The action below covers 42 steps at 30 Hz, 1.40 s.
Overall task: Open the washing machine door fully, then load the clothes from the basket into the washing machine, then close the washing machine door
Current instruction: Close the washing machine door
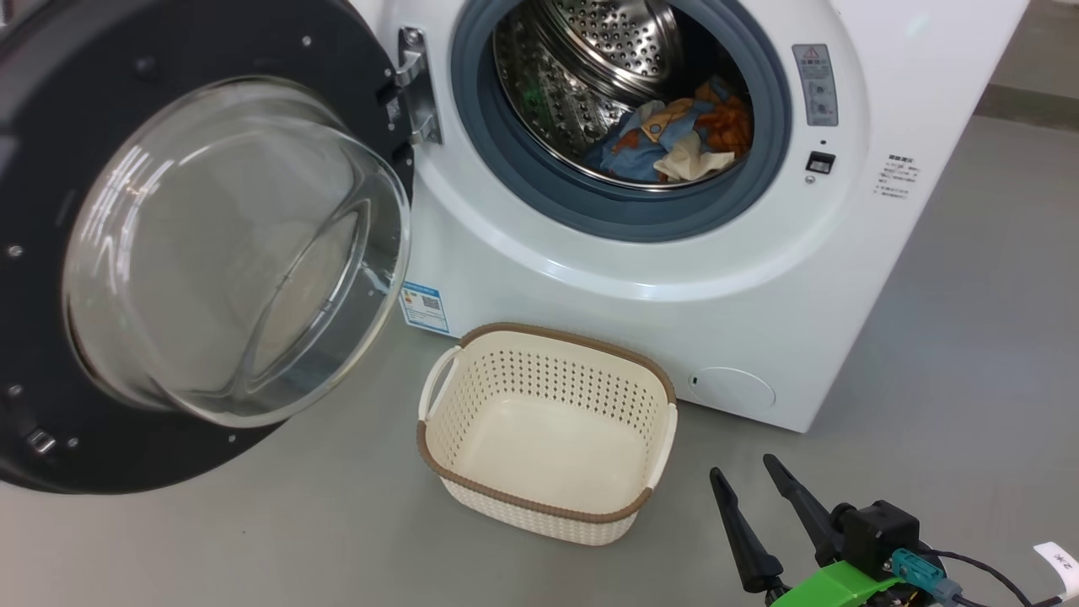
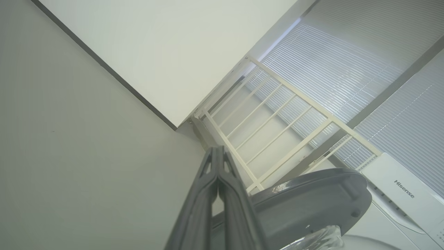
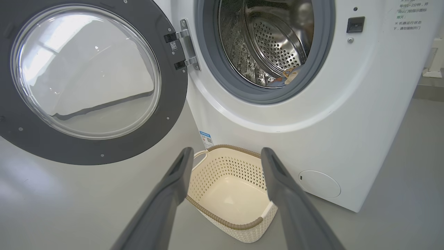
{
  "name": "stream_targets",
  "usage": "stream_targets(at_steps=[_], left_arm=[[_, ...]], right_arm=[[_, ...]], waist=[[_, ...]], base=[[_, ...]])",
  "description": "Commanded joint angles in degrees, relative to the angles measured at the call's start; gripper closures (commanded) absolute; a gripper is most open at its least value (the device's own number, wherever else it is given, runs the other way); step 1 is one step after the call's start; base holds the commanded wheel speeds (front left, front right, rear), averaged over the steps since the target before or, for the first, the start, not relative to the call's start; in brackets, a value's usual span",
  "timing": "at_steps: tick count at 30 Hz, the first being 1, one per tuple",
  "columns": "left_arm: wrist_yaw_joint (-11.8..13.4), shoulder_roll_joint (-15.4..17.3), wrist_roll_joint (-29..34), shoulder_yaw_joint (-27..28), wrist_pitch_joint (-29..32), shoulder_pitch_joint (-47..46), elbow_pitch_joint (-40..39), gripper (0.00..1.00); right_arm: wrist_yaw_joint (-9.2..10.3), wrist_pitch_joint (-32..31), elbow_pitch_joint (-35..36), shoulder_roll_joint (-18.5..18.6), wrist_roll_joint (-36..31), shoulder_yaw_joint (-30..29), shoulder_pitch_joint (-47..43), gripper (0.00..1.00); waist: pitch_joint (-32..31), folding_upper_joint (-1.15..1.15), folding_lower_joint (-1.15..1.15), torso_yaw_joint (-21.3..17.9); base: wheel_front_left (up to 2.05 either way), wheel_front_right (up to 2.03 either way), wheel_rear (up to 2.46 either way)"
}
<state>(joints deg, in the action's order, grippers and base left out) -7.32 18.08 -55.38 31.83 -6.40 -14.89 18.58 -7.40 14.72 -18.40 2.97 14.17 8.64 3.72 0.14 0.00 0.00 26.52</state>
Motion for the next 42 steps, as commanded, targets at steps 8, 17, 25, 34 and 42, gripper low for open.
stream_targets(at_steps=[8,17,25,34,42], left_arm=[[-0.16,8.98,-15.45,4.48,8.21,-6.62,8.61,1.00],[-0.16,12.06,-22.45,6.91,12.21,-9.84,16.74,1.00],[-0.16,12.71,-24.75,7.31,12.40,-11.50,20.10,1.00],[-0.16,12.12,-27.06,6.74,13.94,-12.11,21.90,1.00],[-0.16,11.15,-29.56,5.24,19.53,-11.58,21.58,1.00]], right_arm=[[-0.09,0.28,1.33,0.00,-2.03,0.63,2.07,0.00],[-0.09,0.28,1.76,1.45,-2.71,0.35,3.43,0.00],[-0.09,0.28,2.12,2.46,-2.80,0.64,4.53,0.00],[-0.09,0.28,1.91,2.57,-2.63,0.72,4.78,0.00],[-0.09,0.28,1.75,2.40,-2.38,0.57,4.77,0.00]], waist=[[2.52,0.00,0.00,-3.15],[5.34,0.00,0.00,-6.20],[7.40,0.00,0.00,-7.88],[7.47,0.00,0.00,-8.52],[7.32,0.00,0.00,-8.19]], base=[[0.00,0.00,0.00],[0.00,0.00,0.00],[0.00,0.00,0.00],[0.00,0.00,0.00],[0.00,0.00,0.00]])
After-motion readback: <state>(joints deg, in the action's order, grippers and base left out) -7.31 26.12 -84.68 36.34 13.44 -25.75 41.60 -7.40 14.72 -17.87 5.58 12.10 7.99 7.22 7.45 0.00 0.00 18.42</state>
